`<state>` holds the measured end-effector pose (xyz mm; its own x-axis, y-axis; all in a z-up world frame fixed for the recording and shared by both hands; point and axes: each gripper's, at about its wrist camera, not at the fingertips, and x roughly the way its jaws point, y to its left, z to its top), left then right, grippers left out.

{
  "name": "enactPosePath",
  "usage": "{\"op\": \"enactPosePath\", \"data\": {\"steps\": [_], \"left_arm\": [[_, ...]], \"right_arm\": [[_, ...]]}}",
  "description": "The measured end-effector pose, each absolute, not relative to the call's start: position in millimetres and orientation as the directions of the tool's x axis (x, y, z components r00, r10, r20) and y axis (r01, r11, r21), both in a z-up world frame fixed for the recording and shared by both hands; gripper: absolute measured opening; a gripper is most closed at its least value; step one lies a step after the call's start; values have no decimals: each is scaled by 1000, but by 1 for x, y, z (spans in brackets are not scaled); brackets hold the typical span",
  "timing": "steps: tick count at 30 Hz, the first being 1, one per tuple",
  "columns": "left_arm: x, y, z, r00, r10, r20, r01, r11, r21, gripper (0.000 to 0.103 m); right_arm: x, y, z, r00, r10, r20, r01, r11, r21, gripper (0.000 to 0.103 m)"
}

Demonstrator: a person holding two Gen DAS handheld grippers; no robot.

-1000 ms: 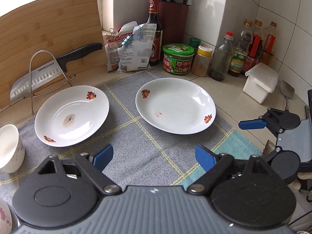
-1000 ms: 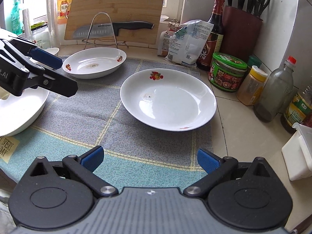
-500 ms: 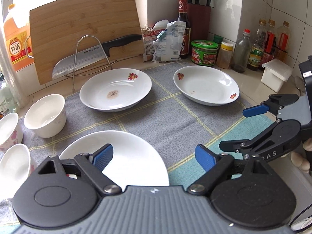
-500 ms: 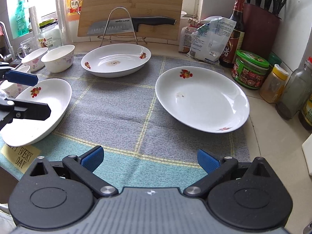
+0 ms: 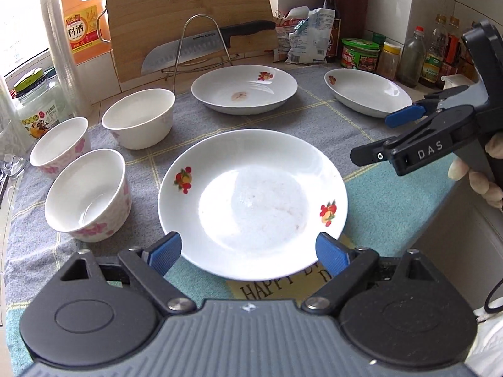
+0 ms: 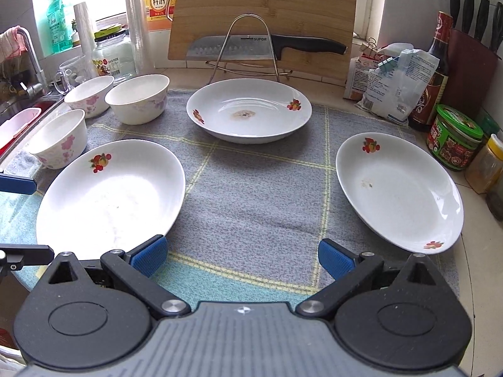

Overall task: Organize plates and bowls
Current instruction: 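Close the right tool on the rim of the white flower plate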

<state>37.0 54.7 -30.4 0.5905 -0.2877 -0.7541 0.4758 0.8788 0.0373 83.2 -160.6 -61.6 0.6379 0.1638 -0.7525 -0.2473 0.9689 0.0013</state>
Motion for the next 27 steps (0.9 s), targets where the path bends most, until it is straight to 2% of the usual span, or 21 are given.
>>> {"op": "enactPosePath", "data": {"steps": [12, 14, 19, 23, 27], "left_arm": [[39, 73, -72, 526, -302, -795, 547, 836, 44, 94], [42, 74, -74, 519, -330, -788, 558, 829, 21, 94], [50, 73, -79, 518, -365, -774, 586, 810, 10, 102], [53, 72, -82, 532, -397, -748, 606, 796, 9, 103], [57, 71, -83, 543, -413, -731, 614, 790, 10, 103]], "right_arm": [[87, -130, -59, 622, 180, -762, -264, 964, 12, 103], [88, -128, -59, 618, 179, -766, -262, 965, 14, 103], [86, -121, -60, 605, 203, -770, -271, 962, 41, 103], [85, -114, -60, 577, 282, -767, -299, 946, 124, 103], [87, -104, -64, 556, 296, -776, -307, 942, 139, 103]]}}
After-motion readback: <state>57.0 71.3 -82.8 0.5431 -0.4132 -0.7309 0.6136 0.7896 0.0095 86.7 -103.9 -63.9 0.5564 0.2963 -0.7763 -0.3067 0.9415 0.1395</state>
